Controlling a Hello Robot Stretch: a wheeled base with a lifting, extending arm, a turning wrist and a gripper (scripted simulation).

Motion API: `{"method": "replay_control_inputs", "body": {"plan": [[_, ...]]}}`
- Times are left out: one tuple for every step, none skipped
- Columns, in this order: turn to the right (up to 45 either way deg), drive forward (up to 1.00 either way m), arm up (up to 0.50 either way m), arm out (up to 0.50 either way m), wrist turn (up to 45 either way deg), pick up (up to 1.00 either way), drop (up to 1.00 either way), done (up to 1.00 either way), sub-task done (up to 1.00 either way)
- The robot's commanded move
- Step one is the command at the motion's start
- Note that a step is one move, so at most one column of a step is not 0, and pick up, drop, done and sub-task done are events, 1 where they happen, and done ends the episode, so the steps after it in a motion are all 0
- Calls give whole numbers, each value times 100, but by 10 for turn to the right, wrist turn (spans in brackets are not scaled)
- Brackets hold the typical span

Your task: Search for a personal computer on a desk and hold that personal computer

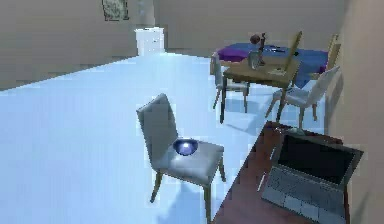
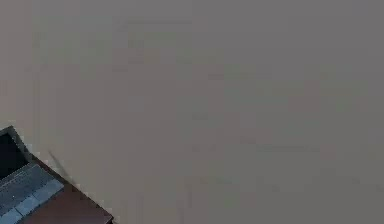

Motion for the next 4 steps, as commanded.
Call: {"method": "replay_control_inputs", "body": {"plan": [[-450,0,0,0,0,0,0,0,0],[-120,0,0,0,0,0,0,0,0],[0,25,0,0,0,0,0,0,0],[150,0,0,0,0,0,0,0,0]]}}
